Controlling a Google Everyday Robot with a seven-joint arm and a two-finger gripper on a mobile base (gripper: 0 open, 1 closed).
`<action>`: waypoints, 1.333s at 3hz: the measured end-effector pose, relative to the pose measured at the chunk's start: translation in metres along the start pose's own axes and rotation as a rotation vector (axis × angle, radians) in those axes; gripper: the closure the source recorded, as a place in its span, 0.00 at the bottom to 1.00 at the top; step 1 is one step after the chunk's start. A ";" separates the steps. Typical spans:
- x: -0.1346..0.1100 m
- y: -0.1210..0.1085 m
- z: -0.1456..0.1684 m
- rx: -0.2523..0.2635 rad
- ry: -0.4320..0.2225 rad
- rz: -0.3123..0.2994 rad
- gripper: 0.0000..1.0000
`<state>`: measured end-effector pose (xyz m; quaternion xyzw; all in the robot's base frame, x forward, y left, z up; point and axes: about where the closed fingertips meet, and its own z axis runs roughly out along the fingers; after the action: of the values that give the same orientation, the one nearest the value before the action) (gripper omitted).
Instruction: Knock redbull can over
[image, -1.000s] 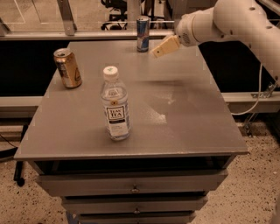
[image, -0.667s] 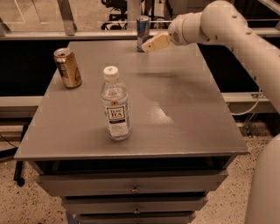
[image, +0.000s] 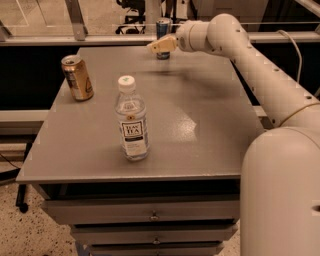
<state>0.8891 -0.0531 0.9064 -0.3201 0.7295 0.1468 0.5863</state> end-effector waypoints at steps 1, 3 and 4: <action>0.003 -0.005 0.026 -0.004 -0.026 0.018 0.00; 0.011 -0.006 0.044 -0.021 -0.020 0.068 0.41; 0.011 -0.009 0.031 -0.021 -0.017 0.069 0.65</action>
Offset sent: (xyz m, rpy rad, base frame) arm 0.0519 0.0250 -0.0225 0.0918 0.0458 0.0159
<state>0.9172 -0.0444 0.8889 -0.2996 0.7337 0.1774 0.5835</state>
